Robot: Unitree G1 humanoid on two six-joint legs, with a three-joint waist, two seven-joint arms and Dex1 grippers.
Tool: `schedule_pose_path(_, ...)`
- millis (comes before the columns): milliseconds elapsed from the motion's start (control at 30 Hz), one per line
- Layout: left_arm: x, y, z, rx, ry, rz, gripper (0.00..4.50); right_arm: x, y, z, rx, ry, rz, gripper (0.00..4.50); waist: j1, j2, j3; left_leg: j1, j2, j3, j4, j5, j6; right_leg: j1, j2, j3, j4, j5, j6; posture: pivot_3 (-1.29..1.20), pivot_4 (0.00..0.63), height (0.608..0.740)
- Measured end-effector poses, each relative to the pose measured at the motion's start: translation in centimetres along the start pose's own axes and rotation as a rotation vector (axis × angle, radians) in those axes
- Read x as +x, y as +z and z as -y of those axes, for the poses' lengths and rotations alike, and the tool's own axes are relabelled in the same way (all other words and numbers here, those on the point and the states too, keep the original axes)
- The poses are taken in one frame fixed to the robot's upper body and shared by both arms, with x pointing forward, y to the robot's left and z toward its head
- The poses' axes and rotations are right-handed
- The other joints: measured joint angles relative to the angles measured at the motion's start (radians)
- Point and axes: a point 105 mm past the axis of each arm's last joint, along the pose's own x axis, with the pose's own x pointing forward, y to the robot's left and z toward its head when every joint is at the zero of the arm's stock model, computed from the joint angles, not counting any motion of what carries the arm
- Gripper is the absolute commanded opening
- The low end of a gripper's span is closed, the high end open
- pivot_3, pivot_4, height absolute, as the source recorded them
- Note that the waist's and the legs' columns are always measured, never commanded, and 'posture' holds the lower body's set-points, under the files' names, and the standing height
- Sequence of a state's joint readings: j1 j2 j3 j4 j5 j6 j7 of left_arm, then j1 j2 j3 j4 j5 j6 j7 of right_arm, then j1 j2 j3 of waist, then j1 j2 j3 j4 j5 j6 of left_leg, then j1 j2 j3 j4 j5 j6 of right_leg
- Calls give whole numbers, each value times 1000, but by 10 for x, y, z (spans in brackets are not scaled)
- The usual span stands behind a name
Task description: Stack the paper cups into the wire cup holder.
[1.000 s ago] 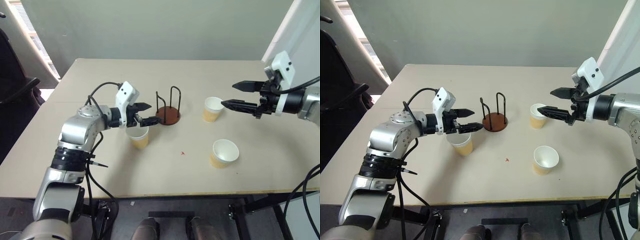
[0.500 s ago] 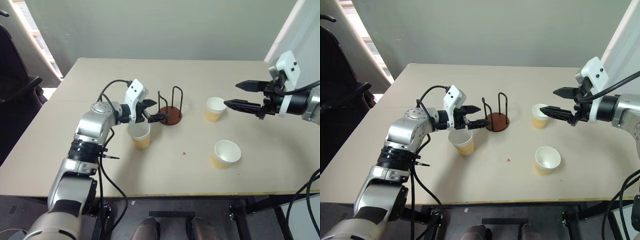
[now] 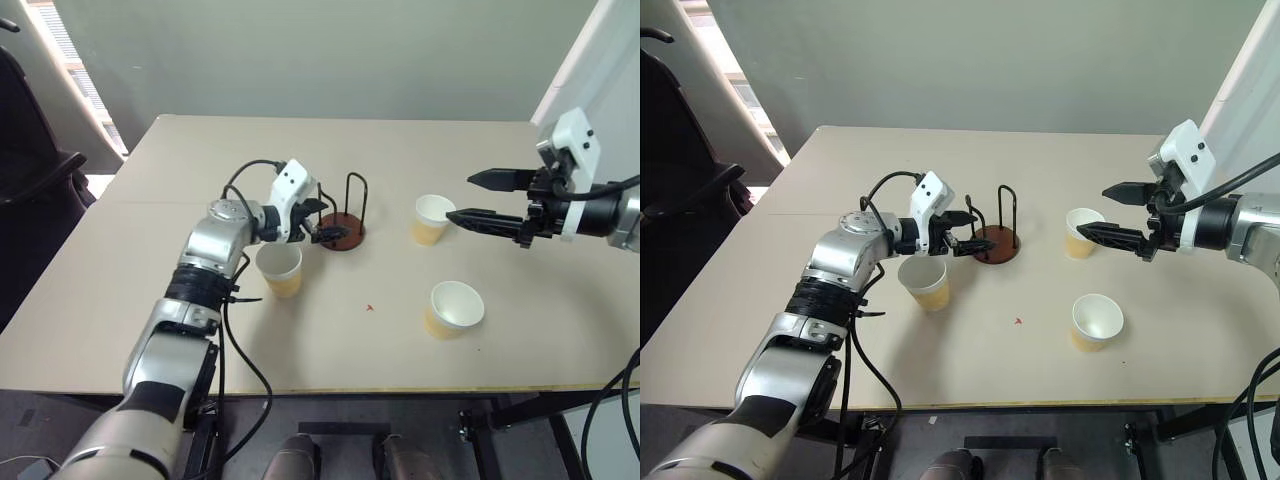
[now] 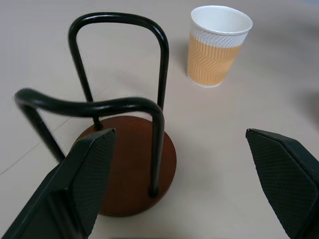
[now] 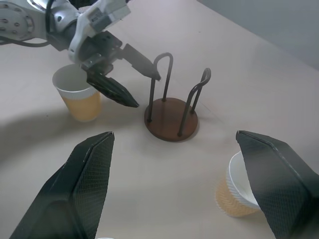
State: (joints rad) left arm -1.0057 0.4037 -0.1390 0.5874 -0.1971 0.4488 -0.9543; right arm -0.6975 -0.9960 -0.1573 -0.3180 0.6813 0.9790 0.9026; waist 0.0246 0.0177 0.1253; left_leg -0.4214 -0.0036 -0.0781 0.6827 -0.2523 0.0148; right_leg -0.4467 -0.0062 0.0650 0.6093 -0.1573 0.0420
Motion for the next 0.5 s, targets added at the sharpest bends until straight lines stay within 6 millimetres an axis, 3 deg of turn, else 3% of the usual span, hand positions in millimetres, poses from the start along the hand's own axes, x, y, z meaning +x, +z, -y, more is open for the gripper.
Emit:
schedule_pose_path(367,25,6,4,35,2,25,4500,-4,-6,2,19,-22,-1,4049,4,0,0,-1,-1,1,2,0,0,0,-1,1,0,-1,3,0,150,740)
schedule_pose_path(500,32,7,7,55,-2,33,3552,-5,-10,1,34,-27,-6,4081,4,0,0,-1,-1,2,2,0,0,0,-1,1,0,-2,4,0,150,740)
